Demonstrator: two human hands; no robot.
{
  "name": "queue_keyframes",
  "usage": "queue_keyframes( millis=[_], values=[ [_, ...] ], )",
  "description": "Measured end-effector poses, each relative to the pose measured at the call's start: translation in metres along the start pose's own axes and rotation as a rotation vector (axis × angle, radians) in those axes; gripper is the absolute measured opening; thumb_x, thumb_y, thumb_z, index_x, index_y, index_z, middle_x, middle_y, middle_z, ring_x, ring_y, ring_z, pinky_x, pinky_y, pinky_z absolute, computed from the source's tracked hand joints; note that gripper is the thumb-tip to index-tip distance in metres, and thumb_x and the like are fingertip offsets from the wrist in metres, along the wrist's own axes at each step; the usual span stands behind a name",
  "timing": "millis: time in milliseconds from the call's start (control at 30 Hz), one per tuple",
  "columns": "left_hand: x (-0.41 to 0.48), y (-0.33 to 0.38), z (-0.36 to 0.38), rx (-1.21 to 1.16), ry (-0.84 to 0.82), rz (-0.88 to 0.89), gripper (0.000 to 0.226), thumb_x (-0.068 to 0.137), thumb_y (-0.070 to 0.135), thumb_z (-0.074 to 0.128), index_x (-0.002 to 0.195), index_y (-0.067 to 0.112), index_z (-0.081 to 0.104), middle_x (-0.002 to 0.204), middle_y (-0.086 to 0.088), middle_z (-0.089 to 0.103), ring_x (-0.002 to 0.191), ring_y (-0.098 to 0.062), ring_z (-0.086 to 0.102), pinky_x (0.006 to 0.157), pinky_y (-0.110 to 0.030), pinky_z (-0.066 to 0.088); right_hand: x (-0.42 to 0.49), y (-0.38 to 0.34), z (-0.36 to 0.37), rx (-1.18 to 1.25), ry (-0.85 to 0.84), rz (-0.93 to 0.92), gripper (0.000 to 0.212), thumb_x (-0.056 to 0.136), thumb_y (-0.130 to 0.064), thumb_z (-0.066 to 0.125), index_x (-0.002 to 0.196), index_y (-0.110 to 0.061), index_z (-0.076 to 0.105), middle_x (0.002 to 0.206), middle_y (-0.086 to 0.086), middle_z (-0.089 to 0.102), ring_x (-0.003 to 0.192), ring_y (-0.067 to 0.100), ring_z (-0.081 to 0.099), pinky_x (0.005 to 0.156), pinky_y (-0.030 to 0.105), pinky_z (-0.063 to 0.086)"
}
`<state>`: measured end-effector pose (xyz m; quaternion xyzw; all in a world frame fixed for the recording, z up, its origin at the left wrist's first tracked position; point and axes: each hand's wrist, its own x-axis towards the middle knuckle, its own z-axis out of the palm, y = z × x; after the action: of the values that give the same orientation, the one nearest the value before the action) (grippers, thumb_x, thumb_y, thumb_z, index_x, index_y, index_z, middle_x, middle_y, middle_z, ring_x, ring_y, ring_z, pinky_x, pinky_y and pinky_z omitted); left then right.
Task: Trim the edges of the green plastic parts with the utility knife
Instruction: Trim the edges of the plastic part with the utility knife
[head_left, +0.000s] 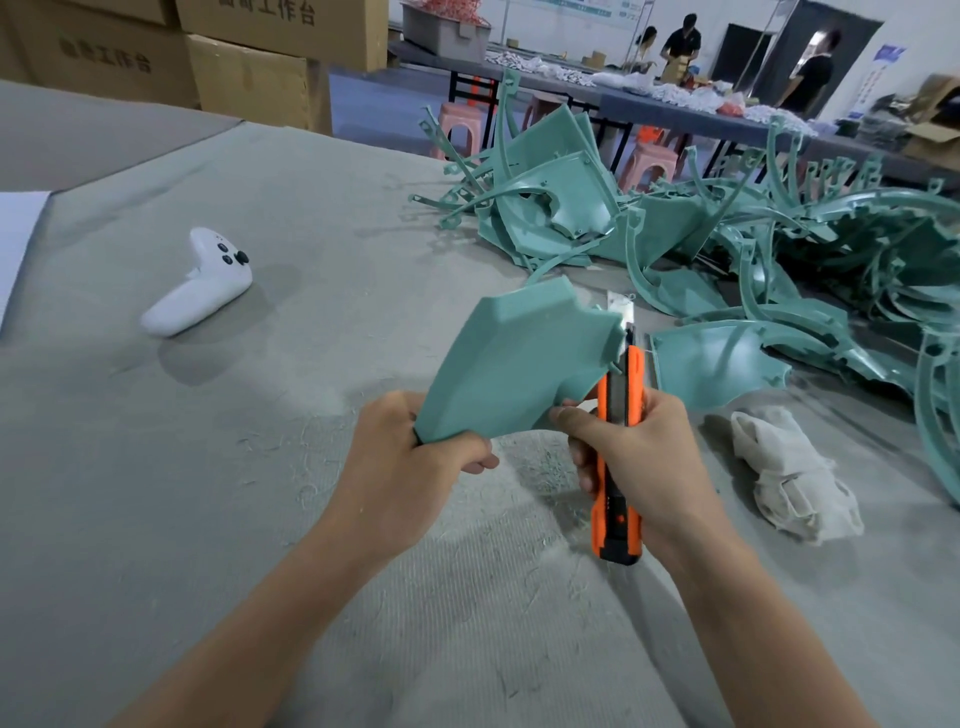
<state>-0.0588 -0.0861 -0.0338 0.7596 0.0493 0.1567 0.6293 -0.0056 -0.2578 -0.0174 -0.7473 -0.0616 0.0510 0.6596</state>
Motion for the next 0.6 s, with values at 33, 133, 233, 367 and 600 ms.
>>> queue_keyframes(
  millis=[33, 133, 233, 367, 600],
  values=[
    [-0.0002, -0.0003, -0.0002, 0.004, -0.004, -0.001, 0.014, 0.058, 0.014, 0.061, 0.059, 0.003, 0.069, 0.062, -0.015, 0.068, 0.067, -0.026, 0.070, 0.072, -0.054, 0.056, 0.0006, -0.0006, -0.0020, -0.017, -0.023, 0.012, 0.025, 0.086, -0.003, 0.072, 0.067, -0.010, 0.057, 0.049, 0.008, 0.055, 0.034, 0.017, 0.045, 0.036, 0.024, 0.038],
    [-0.0003, -0.0008, 0.0002, -0.003, -0.015, -0.010, 0.016, 0.058, 0.014, 0.061, 0.060, 0.000, 0.068, 0.061, -0.014, 0.068, 0.066, -0.025, 0.070, 0.072, -0.053, 0.057, 0.0032, -0.0013, -0.0073, -0.037, -0.068, 0.052, 0.024, 0.084, -0.005, 0.074, 0.068, -0.006, 0.056, 0.049, 0.007, 0.054, 0.033, 0.018, 0.044, 0.036, 0.022, 0.036],
    [-0.0003, -0.0011, 0.0009, -0.018, -0.023, -0.015, 0.018, 0.058, 0.013, 0.061, 0.062, -0.003, 0.068, 0.061, -0.013, 0.068, 0.066, -0.025, 0.070, 0.073, -0.052, 0.057, 0.0050, -0.0004, -0.0103, -0.029, -0.084, 0.079, 0.019, 0.082, -0.006, 0.075, 0.071, -0.002, 0.060, 0.049, 0.007, 0.053, 0.034, 0.017, 0.044, 0.037, 0.022, 0.036],
    [-0.0002, -0.0028, 0.0011, -0.036, -0.030, -0.025, 0.019, 0.059, 0.012, 0.061, 0.065, -0.005, 0.068, 0.061, -0.010, 0.069, 0.066, -0.021, 0.071, 0.073, -0.050, 0.058, 0.0052, -0.0001, -0.0114, -0.009, -0.095, 0.085, 0.020, 0.082, -0.003, 0.076, 0.069, -0.002, 0.060, 0.049, 0.008, 0.053, 0.034, 0.018, 0.044, 0.036, 0.024, 0.037],
    [0.0009, -0.0013, 0.0014, -0.106, -0.058, -0.049, 0.017, 0.062, 0.012, 0.061, 0.067, -0.001, 0.070, 0.063, -0.012, 0.070, 0.066, -0.022, 0.072, 0.068, -0.037, 0.060, 0.0048, -0.0002, -0.0091, -0.010, -0.093, 0.019, 0.020, 0.085, 0.000, 0.070, 0.070, -0.005, 0.058, 0.049, 0.006, 0.053, 0.035, 0.016, 0.045, 0.036, 0.024, 0.037]
  ],
)
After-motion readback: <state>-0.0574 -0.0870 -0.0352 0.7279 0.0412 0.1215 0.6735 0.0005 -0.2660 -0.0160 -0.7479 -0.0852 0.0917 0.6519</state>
